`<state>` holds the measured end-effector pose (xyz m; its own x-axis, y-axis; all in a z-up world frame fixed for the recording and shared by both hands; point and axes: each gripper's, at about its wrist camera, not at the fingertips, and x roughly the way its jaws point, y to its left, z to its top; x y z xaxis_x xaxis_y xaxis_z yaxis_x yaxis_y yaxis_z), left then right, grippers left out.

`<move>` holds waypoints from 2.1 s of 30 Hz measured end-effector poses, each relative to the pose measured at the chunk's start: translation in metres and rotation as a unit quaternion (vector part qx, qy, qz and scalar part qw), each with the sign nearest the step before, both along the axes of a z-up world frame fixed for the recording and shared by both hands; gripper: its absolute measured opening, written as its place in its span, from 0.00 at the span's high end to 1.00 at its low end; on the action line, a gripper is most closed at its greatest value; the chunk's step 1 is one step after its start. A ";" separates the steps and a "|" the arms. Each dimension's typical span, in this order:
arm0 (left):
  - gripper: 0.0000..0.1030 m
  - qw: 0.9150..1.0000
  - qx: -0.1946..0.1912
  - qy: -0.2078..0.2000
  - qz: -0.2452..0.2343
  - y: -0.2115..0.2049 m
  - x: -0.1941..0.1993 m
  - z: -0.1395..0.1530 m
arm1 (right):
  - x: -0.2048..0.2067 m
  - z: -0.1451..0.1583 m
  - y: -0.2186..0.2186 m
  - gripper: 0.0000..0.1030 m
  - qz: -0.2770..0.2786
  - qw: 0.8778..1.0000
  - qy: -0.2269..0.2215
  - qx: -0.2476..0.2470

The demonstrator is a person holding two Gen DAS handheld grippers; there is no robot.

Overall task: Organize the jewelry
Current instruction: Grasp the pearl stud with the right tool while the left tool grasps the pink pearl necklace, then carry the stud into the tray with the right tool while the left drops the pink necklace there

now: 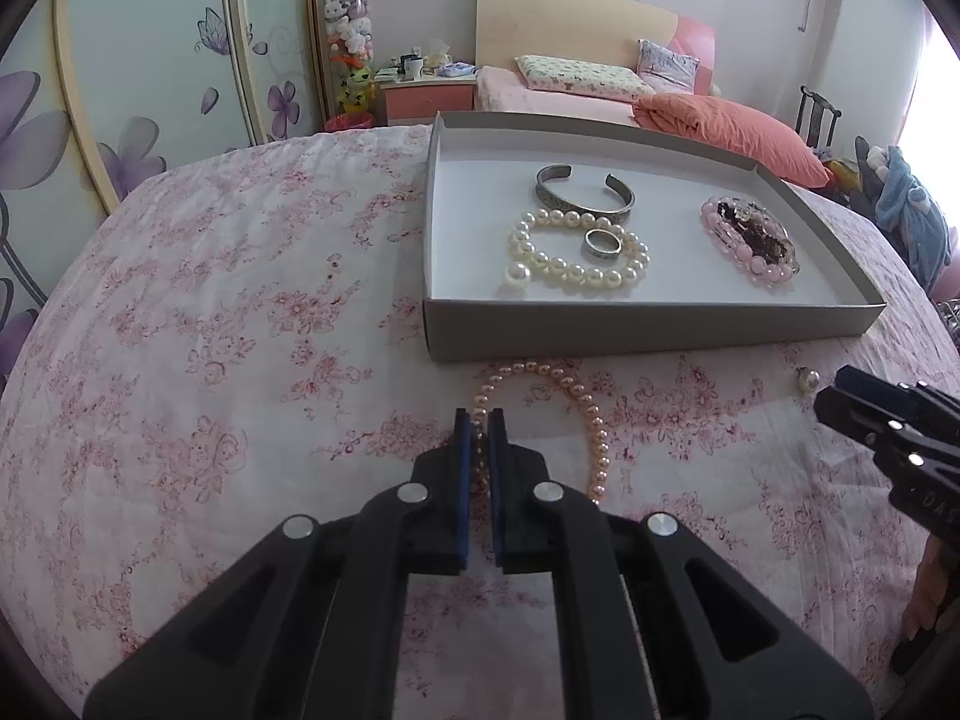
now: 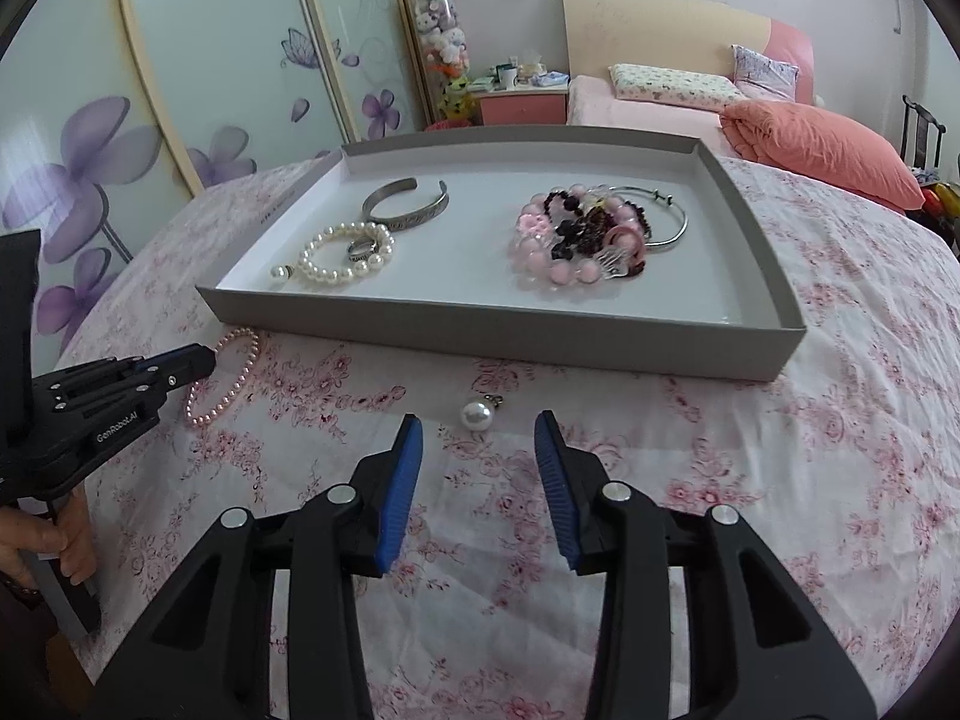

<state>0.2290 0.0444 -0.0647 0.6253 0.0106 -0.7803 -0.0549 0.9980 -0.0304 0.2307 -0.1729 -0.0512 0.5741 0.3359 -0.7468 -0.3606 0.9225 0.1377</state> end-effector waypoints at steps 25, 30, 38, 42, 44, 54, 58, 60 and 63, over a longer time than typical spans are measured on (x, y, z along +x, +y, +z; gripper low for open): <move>0.93 1.000 -0.002 0.000 0.000 0.001 0.000 0.001 | 0.009 -0.003 0.008 0.86 -0.020 0.999 0.005 -0.031; 0.93 1.000 -0.005 0.000 0.001 0.002 0.001 0.000 | 0.009 -0.003 -0.015 0.86 -0.052 0.998 0.007 -0.027; 0.93 1.000 -0.015 -0.002 0.007 0.005 -0.001 0.001 | 0.001 -0.003 -0.051 0.86 -0.094 0.995 0.007 -0.020; 0.93 1.000 -0.024 -0.009 0.011 0.006 -0.007 0.002 | -0.005 0.002 -0.055 0.86 -0.098 0.995 -0.015 -0.018; 0.93 1.000 -0.022 -0.021 0.008 0.003 -0.012 0.006 | -0.007 0.007 -0.054 0.86 -0.096 0.995 -0.032 -0.016; 0.93 0.996 -0.017 -0.085 -0.019 -0.022 -0.031 0.038 | -0.031 0.041 -0.047 0.86 -0.083 0.987 -0.135 -0.009; 0.93 0.993 -0.012 -0.115 -0.035 -0.033 -0.040 0.055 | -0.038 0.052 -0.045 0.86 -0.079 0.984 -0.160 -0.001; 0.93 0.991 -0.012 -0.127 -0.041 -0.037 -0.044 0.062 | -0.041 0.058 -0.043 0.86 -0.077 0.982 -0.172 0.002; 0.93 0.988 -0.012 -0.148 -0.045 -0.042 -0.051 0.074 | -0.047 0.067 -0.042 0.86 -0.075 0.979 -0.192 0.009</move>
<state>0.1785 0.0028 0.0093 0.8235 -0.0727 -0.5626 0.0499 0.9972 -0.0558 0.1837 -0.2150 0.0154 0.8549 0.2375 -0.4613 -0.2493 0.9678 0.0362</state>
